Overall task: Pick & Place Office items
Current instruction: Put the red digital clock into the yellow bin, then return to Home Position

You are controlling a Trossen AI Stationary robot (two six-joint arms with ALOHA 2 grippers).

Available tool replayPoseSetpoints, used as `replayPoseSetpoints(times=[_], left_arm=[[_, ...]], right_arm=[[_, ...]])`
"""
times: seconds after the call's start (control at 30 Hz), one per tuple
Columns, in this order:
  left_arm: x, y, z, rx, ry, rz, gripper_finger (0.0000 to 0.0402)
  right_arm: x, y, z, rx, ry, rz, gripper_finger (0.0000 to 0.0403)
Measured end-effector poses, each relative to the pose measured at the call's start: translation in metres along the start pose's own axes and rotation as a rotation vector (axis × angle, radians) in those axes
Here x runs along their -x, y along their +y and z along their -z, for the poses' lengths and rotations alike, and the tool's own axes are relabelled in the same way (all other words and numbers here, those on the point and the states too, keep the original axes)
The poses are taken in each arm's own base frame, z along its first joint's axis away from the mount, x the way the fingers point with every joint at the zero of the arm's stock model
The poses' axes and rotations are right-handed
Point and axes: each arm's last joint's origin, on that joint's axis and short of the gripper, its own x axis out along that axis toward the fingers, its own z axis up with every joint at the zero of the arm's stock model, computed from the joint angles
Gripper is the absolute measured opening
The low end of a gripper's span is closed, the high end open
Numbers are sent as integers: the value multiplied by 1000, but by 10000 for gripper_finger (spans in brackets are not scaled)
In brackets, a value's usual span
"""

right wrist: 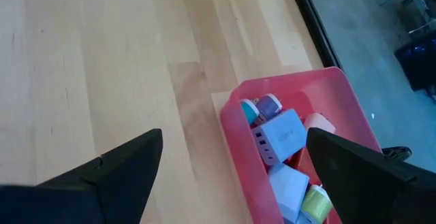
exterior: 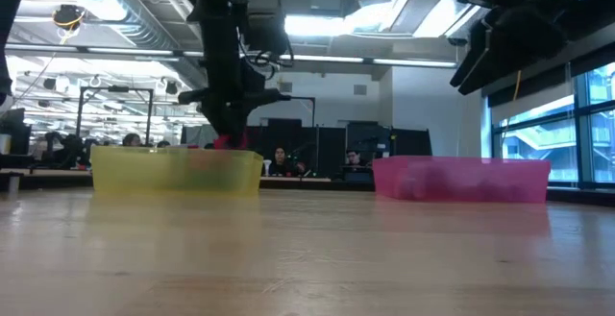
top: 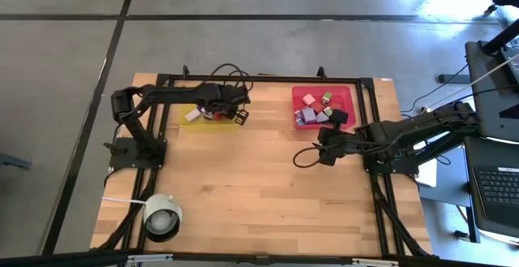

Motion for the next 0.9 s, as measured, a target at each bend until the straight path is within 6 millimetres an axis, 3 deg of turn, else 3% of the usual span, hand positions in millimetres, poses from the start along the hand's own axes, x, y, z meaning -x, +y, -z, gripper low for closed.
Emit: replayPoseSetpoints(times=[0.37, 0.77, 0.9], left_arm=[[-7, 3, 0, -15, 14, -54, 61], [-6, 3, 0, -38, 8, -57, 135], [10, 6, -3, -23, -37, -31, 140]], right_arm=[[0, 0, 0, -2, -1, -1, 366], [0, 0, 0, -24, -1, -1, 366], [1, -1, 0, -17, -1, -6, 366]])
